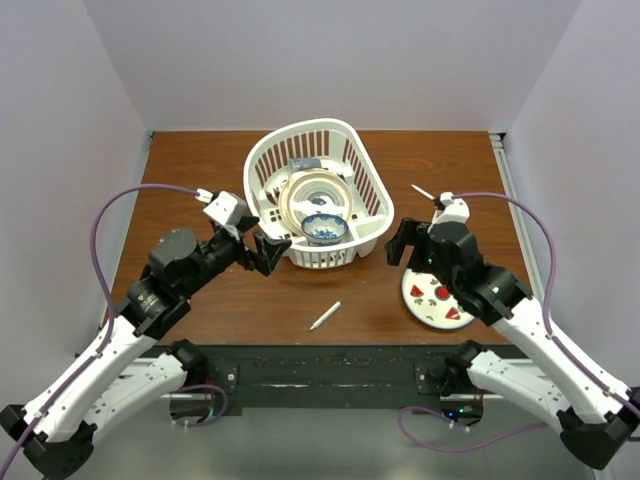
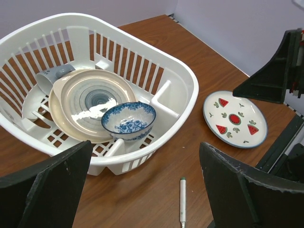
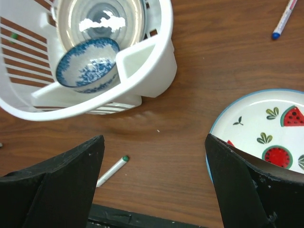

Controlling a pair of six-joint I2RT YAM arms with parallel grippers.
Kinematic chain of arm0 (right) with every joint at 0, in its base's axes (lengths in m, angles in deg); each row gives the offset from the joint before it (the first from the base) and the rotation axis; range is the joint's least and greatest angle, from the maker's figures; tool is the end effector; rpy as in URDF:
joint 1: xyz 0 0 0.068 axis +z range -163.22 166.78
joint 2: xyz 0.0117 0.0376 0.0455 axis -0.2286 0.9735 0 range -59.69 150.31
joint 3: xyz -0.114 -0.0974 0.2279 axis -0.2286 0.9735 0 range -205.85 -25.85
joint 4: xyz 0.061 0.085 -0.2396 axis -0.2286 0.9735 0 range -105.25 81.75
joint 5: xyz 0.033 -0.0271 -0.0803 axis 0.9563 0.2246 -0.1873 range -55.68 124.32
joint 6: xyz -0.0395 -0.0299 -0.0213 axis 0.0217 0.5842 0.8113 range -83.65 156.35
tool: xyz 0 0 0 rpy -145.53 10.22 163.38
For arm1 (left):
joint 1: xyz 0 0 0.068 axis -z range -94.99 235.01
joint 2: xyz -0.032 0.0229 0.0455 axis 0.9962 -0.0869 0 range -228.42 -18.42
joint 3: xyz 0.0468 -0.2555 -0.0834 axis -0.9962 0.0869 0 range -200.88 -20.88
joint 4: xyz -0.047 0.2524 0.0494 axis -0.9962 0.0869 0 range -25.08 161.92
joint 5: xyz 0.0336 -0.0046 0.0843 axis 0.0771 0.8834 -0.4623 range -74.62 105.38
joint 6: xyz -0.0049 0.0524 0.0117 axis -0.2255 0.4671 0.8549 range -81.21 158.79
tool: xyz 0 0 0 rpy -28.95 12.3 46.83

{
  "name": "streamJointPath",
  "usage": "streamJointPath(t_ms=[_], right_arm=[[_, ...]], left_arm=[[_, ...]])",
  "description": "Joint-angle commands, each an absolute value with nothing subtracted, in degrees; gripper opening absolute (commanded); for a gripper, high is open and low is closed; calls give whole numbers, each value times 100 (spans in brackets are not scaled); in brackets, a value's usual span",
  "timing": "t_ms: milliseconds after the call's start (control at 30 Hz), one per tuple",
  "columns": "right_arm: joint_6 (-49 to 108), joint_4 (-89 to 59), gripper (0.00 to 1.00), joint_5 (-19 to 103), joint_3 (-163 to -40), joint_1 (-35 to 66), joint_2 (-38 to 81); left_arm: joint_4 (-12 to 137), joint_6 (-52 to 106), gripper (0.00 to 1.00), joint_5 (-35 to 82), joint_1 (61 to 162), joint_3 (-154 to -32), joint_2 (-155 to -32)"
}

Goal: Insert the pens into the pen caps

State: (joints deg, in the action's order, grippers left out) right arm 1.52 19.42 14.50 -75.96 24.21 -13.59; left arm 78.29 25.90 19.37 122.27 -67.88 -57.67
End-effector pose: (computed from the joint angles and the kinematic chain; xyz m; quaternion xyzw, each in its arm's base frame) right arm 0.1420 0.0935 0.3258 0.0658 0.8577 0.1667 0.4820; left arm 0.1252 -0.0984 0.3622 0.1791 0.7188 -0.3078 0.5970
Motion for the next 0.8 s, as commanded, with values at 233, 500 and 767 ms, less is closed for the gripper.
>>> streamJointPath(t_ms=[233,500,767], right_arm=[[-672,972,67,2974,-6796,2501,-363],[1504,-164,65,3898,-6714,3414,-178],[4919,-347,67,5381,-7173,3899,341]], left_arm=[[7985,2525,100,1565,12202,-6808,-5683],[7916,2446,100,775,12193,-6738,-5105],[7679,2428,100,37,12175,-6474,-4321]])
